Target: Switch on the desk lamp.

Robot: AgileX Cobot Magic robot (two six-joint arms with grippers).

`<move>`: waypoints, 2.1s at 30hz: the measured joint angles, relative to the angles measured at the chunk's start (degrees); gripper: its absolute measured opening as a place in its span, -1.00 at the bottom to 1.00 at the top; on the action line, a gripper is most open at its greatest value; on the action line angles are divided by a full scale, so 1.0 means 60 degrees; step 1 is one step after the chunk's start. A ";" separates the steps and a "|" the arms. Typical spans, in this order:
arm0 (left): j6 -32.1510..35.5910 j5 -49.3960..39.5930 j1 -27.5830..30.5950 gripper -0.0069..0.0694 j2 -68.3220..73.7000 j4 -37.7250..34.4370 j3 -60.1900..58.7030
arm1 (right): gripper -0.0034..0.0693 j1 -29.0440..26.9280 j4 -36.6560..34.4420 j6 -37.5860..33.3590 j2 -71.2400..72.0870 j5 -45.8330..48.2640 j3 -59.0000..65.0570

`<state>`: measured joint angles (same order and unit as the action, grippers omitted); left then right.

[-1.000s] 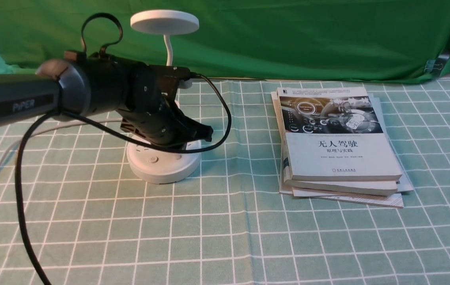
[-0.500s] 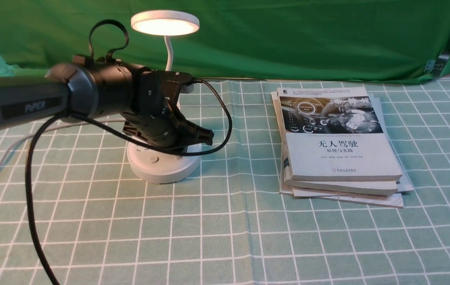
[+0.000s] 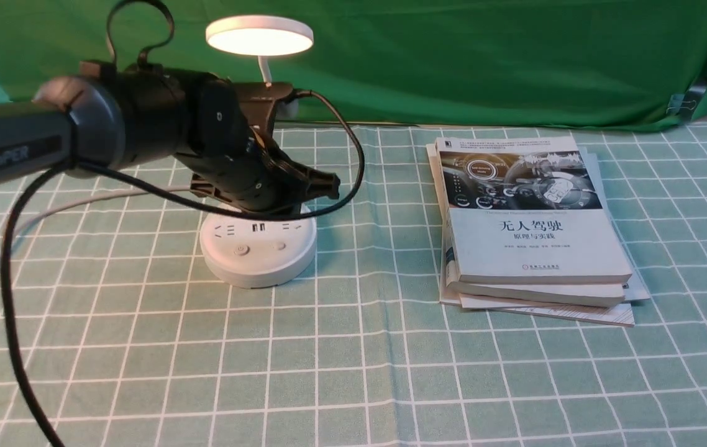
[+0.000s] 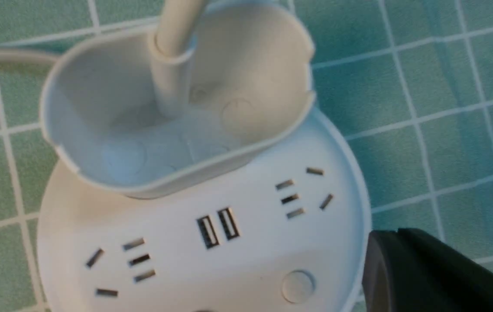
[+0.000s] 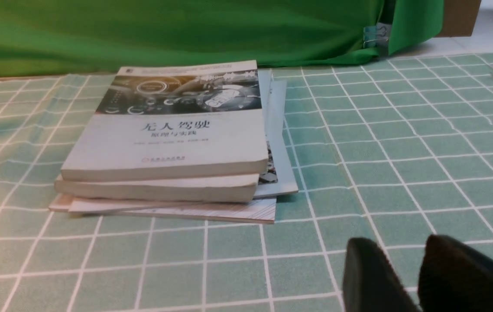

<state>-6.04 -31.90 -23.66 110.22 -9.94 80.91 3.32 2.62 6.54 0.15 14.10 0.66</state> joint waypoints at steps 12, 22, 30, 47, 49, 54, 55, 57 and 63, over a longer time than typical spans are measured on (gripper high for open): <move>0.0692 -0.1402 -0.1325 -0.76 -0.2935 -0.0461 -0.2424 | -0.25 0.0000 0.0000 0.0000 0.0000 0.0009 0.0000; 0.1750 0.1886 -0.3189 -0.76 -0.8747 -0.0497 -0.5365 | -0.25 0.0000 0.0000 0.0000 0.0000 0.0009 0.0000; 0.1752 0.2231 -0.3234 -0.76 -1.1321 -0.0497 -0.7149 | -0.25 0.0000 0.0000 0.0000 0.0000 0.0009 0.0000; 0.1762 0.1705 -0.2744 -0.76 -1.5424 -0.3878 -0.9293 | -0.25 0.0000 0.0000 0.0000 0.0008 0.0011 0.0000; 0.1762 0.2062 -0.2183 -0.76 -1.6182 -0.3915 -0.9887 | -0.25 0.0000 0.0000 0.0000 0.0008 0.0011 0.0000; 0.1762 0.3974 -0.0017 -0.76 -1.7729 -0.3916 -1.1462 | -0.25 0.0000 0.0000 0.0000 0.0008 0.0011 0.0000; 0.1762 0.4180 0.0511 -0.76 -1.7984 -0.3937 -1.1757 | -0.25 0.0000 0.0000 0.0000 0.0008 0.0011 0.0000; 0.1762 0.4558 0.1541 -0.76 -1.8292 -0.3946 -1.2367 | -0.25 0.0000 0.0000 0.0000 0.0008 0.0024 0.0000; 0.1742 0.5786 0.2855 -0.76 -1.8348 -0.3934 -1.3508 | -0.25 0.0000 0.0000 0.0000 0.0010 0.0005 0.0000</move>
<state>4.41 2.81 -6.53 0.14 -33.54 -0.14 3.32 2.62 6.54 0.21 14.13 0.66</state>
